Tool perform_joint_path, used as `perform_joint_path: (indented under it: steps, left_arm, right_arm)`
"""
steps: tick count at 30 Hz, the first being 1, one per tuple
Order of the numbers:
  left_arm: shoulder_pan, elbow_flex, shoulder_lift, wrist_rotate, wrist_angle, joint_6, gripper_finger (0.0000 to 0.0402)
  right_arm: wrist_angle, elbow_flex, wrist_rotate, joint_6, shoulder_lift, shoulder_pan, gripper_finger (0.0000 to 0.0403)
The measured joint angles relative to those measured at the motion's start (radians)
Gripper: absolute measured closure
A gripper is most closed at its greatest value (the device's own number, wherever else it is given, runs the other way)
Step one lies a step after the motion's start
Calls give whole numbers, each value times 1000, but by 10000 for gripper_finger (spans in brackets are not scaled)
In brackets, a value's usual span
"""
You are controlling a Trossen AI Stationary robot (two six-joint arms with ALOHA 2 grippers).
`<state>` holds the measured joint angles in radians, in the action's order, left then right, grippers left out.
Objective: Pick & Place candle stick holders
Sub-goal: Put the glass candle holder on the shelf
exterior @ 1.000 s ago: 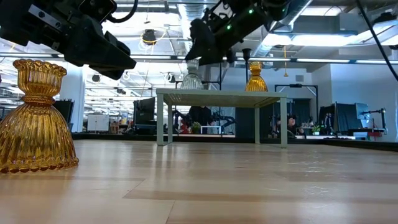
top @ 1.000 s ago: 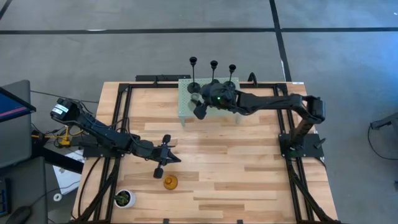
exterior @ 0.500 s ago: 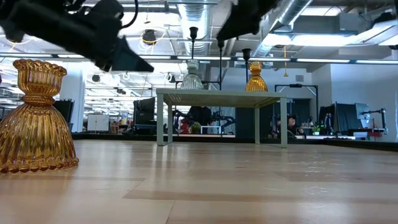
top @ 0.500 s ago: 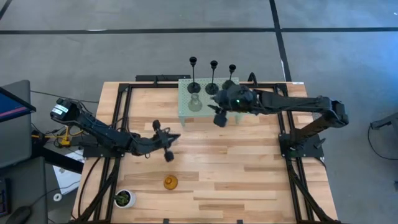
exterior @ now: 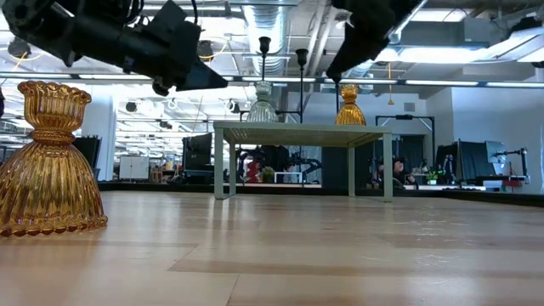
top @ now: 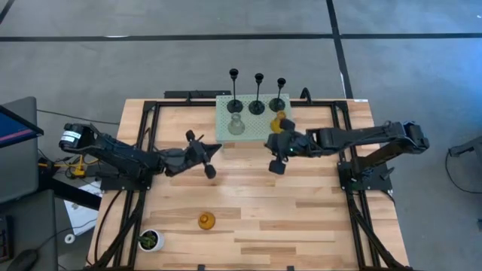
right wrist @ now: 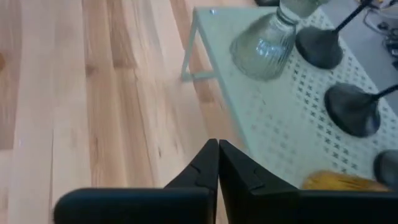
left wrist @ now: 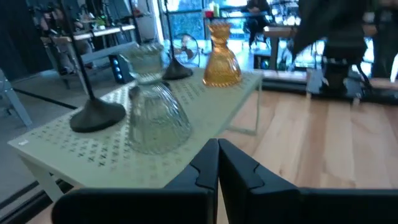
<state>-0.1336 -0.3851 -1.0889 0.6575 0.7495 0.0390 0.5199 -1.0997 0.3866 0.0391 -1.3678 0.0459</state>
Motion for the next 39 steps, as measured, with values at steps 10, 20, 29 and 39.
perform_joint_path:
  steps: [10,20,29,39]
  left_arm:
    - [72,-58,-23,25,52,-18,398]
    - [110,-192,-223,139,37,17,398]
    - [113,-348,-329,314,36,168,398]
    - [180,-431,-420,261,30,138,399]
  right_arm:
    - [-390,295,52,48,85,80,402]
    - [-606,514,119,78,205,159,403]
    - [-639,663,262,207,258,248,403]
    - [-654,714,327,242,290,301,403]
